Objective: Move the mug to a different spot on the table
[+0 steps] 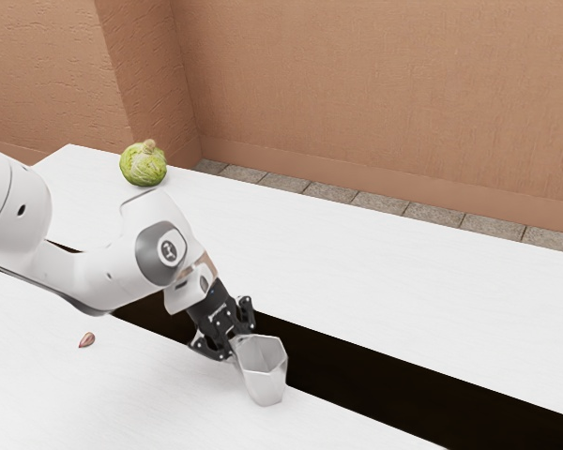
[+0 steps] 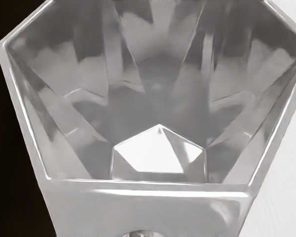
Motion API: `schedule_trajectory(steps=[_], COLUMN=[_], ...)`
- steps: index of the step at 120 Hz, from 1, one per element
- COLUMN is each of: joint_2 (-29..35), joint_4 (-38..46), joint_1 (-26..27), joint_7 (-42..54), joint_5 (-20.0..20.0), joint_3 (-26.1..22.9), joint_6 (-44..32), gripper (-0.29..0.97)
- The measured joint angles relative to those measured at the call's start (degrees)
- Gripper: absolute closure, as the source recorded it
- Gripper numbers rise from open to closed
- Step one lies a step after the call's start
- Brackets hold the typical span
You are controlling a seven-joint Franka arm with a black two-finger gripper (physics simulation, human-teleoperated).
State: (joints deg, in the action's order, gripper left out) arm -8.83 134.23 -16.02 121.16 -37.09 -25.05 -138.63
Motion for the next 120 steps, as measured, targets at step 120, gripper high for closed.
schedule_trajectory(steps=[120], joint_2=[14.3], joint_4=[5.5], joint_1=[-4.4], joint_7=[-30.7], joint_5=[-1.3], joint_3=[9.0], joint_6=[-6.5], gripper=[0.65])
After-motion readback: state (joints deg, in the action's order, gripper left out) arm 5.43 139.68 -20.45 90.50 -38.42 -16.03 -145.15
